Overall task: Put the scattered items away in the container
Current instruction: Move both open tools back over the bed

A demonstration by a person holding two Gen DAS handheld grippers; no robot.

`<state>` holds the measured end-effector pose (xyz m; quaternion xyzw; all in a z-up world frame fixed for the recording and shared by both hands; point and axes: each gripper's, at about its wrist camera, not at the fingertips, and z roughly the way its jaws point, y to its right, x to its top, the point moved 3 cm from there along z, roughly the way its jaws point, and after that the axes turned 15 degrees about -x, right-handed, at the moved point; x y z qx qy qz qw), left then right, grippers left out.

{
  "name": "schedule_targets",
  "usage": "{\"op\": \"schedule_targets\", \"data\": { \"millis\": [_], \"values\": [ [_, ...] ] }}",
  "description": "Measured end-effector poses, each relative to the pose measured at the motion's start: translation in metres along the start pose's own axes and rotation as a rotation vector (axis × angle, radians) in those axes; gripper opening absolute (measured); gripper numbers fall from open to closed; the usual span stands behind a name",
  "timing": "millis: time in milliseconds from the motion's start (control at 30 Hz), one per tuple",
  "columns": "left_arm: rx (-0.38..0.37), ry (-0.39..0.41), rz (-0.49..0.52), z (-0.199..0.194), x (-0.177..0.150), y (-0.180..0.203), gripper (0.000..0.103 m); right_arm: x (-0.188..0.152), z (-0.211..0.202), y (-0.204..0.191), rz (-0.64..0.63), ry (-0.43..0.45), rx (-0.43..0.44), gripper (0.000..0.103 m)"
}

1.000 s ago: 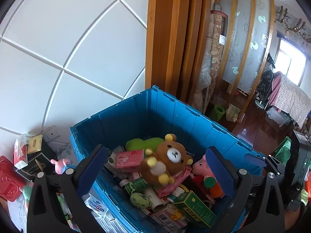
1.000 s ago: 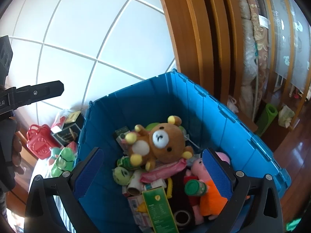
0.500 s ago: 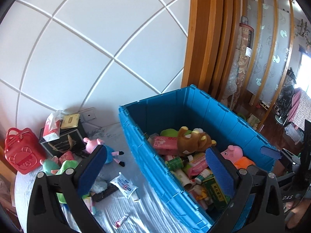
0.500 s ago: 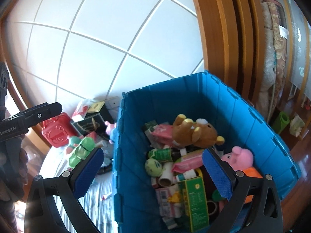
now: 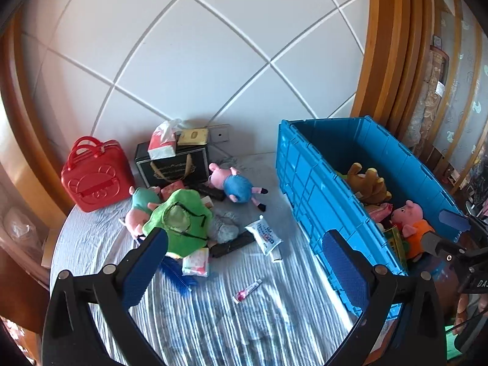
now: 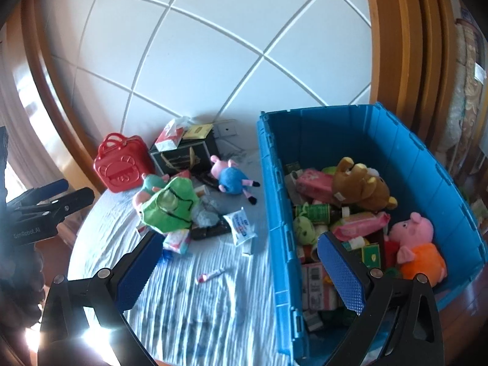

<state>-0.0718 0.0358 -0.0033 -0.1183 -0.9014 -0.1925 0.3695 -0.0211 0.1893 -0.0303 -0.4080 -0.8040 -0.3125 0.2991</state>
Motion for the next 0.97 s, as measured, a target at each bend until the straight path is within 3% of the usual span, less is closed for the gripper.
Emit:
{"op": "schedule_targets", "data": {
  "millis": [167, 300, 967],
  "values": [
    [0.034, 0.001, -0.040, -0.021, -0.023, -0.025, 0.103, -0.007, -0.014, -0.029, -0.047, 0.008, -0.034, 0.103],
    [0.093, 0.024, -0.015, -0.035, -0.032, -0.036, 0.103, -0.011, -0.022, -0.044, -0.064, 0.010, -0.050, 0.103],
    [0.066, 0.079, -0.037, -0.060, -0.037, -0.045, 0.103, -0.020, -0.032, -0.060, -0.080, 0.014, -0.050, 0.103]
  ]
}}
